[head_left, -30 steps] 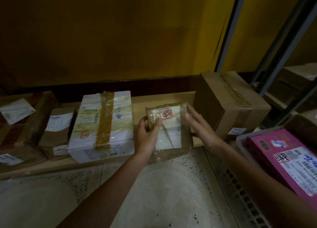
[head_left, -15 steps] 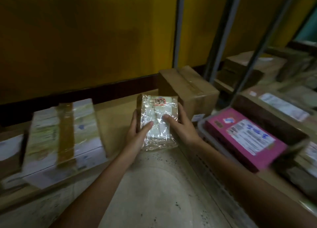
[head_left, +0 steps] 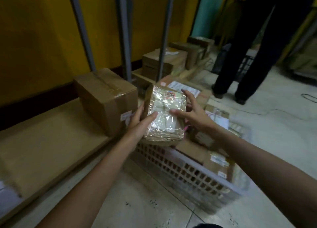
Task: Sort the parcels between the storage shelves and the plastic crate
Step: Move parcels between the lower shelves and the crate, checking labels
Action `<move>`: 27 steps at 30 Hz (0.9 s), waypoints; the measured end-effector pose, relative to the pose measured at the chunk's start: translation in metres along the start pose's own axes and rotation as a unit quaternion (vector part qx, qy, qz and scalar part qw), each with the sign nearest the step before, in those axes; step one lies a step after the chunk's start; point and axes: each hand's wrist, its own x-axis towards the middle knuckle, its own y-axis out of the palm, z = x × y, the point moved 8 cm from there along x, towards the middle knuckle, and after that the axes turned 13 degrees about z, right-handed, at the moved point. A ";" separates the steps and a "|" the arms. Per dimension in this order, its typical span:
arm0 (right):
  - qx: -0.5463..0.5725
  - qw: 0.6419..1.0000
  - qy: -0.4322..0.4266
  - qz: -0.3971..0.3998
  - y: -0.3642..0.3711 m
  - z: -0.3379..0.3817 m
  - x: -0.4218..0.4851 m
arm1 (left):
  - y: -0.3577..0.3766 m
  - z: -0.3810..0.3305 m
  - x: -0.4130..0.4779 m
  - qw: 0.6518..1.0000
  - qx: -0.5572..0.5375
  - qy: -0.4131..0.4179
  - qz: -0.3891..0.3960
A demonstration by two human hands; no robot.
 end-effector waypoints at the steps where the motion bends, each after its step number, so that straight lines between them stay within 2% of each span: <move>1: -0.004 1.000 0.006 -0.007 -0.015 -0.002 -0.004 | 0.015 0.002 0.006 1.000 -0.002 -0.003 0.014; 5: 0.005 0.998 0.041 -0.037 -0.068 -0.018 -0.029 | 0.068 0.015 0.026 0.996 0.040 -0.021 0.072; 9: 0.005 0.992 0.070 -0.104 -0.126 -0.040 -0.067 | 0.119 0.030 0.046 0.984 0.111 -0.029 0.138; 13: -0.005 0.984 0.102 -0.149 -0.177 -0.059 -0.102 | 0.175 0.043 0.060 0.974 0.128 -0.017 0.185; 16: -0.014 0.974 0.133 -0.183 -0.213 -0.073 -0.130 | 0.204 0.053 0.071 0.955 0.221 -0.012 0.199; 18: -0.021 0.965 0.156 -0.211 -0.235 -0.084 -0.147 | 0.219 0.059 0.073 0.919 0.326 0.015 0.219; 19: -0.026 0.960 0.167 -0.223 -0.242 -0.090 -0.152 | 0.226 0.065 0.072 0.890 0.391 0.020 0.236; 23: -0.080 0.950 0.213 -0.214 -0.247 -0.109 -0.152 | 0.229 0.106 0.069 0.708 0.647 -0.052 0.277; 24: -0.092 0.947 0.225 -0.208 -0.244 -0.115 -0.148 | 0.226 0.112 0.069 0.682 0.678 -0.065 0.267; 27: -0.106 0.939 0.259 -0.200 -0.237 -0.131 -0.133 | 0.221 0.115 0.072 0.654 0.724 -0.061 0.209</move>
